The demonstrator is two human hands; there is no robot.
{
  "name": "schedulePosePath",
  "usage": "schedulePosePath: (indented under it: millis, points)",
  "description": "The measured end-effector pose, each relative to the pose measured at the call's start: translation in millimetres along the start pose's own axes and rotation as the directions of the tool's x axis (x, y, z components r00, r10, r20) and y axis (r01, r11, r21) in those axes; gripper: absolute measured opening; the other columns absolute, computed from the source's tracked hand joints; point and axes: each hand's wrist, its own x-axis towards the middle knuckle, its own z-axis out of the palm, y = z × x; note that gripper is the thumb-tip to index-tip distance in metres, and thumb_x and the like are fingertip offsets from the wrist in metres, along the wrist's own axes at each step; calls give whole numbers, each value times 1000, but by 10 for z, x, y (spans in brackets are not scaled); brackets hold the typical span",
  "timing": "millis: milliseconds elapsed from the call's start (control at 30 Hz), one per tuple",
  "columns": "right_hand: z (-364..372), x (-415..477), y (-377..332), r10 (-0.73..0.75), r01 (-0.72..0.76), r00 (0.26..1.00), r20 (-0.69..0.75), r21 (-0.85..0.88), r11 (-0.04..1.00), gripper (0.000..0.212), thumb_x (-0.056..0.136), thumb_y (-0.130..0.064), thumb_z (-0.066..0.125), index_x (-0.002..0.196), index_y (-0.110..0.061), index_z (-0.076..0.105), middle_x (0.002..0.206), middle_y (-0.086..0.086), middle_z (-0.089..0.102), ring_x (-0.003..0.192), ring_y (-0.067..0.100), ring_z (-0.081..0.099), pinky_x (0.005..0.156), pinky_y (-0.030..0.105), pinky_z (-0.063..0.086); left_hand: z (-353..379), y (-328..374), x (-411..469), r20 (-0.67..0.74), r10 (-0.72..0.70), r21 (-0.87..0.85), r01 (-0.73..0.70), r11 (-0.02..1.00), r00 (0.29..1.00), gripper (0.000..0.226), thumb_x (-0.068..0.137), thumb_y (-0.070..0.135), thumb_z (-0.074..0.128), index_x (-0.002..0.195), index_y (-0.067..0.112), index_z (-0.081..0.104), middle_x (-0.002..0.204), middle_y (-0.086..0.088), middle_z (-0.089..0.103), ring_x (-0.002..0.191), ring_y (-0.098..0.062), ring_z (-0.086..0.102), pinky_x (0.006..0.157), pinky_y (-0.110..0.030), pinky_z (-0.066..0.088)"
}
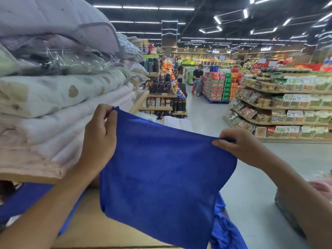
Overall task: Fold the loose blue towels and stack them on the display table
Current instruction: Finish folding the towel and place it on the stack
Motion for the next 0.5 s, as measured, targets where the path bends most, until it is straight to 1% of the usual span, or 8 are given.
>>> schedulePosePath:
  millis: [67,133,167,233,267,333,400,500]
  points:
    - [-33,-66,33,10,-36,986,165,159,987,12,92,-15,75,84,-24,71,79,-1,71,73,10,63,69,34,52,-30,-31,-124,-18,-12,0,12,1000,1000,14,106,27,41,93,30,45,89,11,57,72,-4,51,62,-10,38]
    - [-55,-123,91,7,-56,966,258,183,982,19,90,-2,75,94,-20,73,90,0,75,85,11,69,80,27,57,-69,-56,-219,-23,-22,1,22,1000,999,12,105,30,40,94,31,45,90,11,57,72,-1,52,64,-11,38]
    - [-48,-142,122,12,-55,964,265,156,986,19,90,-3,75,94,-22,74,90,-1,76,85,9,69,81,26,57,-89,-58,-259,-17,-22,2,22,1000,1000,11,105,31,39,96,31,46,89,10,56,72,-3,52,64,-13,38]
    - [-9,-166,150,37,-51,975,218,59,997,10,90,-16,77,86,-25,74,81,-2,74,76,12,67,73,33,55,-127,-34,-330,-11,-11,-10,11,1000,1000,11,105,33,39,97,34,47,88,13,57,72,-2,52,64,-12,38]
    - [13,-174,158,58,-58,984,167,-10,998,12,90,-26,77,79,-25,72,74,-4,71,70,13,64,68,37,52,-140,-18,-367,-12,-7,-20,7,1000,1000,13,105,32,39,97,38,46,89,18,57,74,2,52,66,-10,38]
    - [73,-207,194,87,-83,995,51,-90,992,31,92,-40,71,68,-21,66,58,-7,59,55,10,51,57,35,42,-167,3,-459,-22,-13,-30,12,999,1000,16,105,30,39,98,43,45,91,26,57,80,9,53,72,-4,37]
    - [117,-261,208,93,-95,995,-30,-78,992,39,92,-43,69,63,-18,62,52,-3,51,48,7,41,52,30,34,-202,-9,-587,-14,-38,-46,37,998,999,15,104,31,39,99,44,46,93,27,58,82,11,53,74,-3,37]
    - [156,-391,190,90,-90,996,6,-13,996,26,93,-33,71,69,-25,68,54,-2,60,47,6,49,49,21,38,-267,-86,-843,13,-76,-71,77,994,997,11,103,35,40,99,41,48,91,19,59,78,4,53,70,-9,40]
